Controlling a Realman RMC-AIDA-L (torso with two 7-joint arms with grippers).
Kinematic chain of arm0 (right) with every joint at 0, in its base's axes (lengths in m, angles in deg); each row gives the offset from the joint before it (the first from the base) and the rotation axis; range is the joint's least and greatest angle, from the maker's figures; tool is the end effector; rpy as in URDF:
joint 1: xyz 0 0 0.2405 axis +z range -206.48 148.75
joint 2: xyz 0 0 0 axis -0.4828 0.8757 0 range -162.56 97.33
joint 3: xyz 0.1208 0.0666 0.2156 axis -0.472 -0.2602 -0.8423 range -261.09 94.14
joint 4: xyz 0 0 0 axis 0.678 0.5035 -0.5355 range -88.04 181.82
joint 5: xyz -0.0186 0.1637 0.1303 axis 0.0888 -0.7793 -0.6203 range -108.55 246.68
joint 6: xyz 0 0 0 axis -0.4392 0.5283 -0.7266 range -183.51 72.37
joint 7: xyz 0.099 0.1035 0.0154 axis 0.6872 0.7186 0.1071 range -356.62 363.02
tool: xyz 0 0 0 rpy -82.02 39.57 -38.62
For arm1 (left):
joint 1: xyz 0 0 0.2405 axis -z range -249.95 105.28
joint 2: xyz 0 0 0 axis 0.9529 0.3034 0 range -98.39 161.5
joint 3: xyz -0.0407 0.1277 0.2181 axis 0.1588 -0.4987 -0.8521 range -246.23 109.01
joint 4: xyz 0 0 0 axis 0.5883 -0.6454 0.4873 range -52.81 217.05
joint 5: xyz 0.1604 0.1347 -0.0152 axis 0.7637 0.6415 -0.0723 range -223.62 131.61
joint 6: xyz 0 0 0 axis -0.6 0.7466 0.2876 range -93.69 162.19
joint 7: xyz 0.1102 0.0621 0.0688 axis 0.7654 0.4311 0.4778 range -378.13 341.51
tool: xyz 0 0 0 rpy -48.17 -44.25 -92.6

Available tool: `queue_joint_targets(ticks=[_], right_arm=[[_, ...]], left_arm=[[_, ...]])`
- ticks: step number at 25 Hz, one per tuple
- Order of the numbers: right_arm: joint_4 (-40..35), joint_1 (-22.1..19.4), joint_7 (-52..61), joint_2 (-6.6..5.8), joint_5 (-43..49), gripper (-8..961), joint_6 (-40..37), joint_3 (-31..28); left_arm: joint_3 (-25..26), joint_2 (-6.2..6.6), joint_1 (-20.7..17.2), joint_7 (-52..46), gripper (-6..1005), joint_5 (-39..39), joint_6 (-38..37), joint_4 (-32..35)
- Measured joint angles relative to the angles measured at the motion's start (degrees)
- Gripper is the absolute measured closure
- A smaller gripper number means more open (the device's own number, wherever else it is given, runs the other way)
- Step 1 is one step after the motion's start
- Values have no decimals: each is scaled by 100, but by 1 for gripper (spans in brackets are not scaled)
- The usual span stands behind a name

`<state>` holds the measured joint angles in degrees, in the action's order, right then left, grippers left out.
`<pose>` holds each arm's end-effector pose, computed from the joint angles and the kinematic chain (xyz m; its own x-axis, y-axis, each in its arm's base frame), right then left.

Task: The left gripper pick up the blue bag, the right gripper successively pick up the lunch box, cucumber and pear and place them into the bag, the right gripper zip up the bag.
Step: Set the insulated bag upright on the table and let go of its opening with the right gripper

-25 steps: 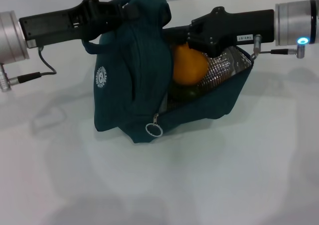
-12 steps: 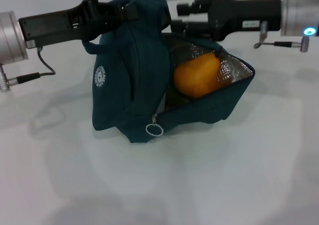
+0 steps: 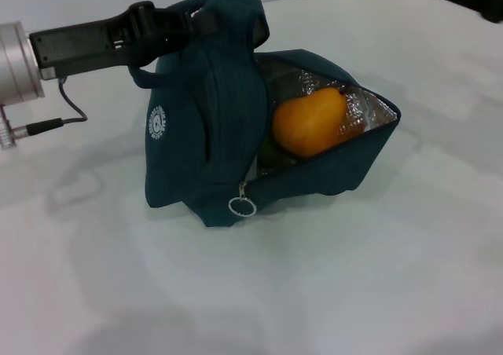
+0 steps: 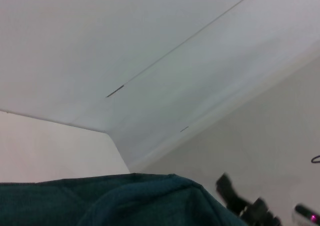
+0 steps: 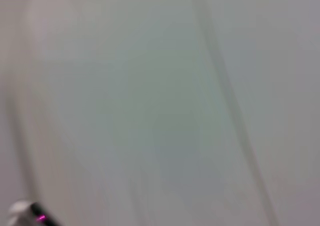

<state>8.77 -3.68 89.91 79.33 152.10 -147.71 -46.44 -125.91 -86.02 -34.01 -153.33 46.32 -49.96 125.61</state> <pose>0.2652 0.3441 0.1125 0.4743 -0.1636 -0.8651 -0.6196 -0.7601 -0.1959 -0.1534 0.3810 0.0098 0.2823 0.8190 0.4995 0.7642 -0.5068 0.3990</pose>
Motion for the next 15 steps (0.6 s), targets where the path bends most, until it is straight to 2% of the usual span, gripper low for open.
queue_joint_targets(ticks=[3,6,11,15], right_arm=[[284,-357,192,3,-4,227,-63,-210],[607,-543,259,25,10,227,-175,-188],[1206,-525,261,84,68,226,-102,142],[1308,-444,220,215,74,226,346,547]], left_arm=[[-1,-5,-1,16,929,2,4,-12],[0,-15,-1,21,929,5,16,-14],[0,-30,0,44,929,5,24,-29],[0,-31,4,92,929,1,27,-88]])
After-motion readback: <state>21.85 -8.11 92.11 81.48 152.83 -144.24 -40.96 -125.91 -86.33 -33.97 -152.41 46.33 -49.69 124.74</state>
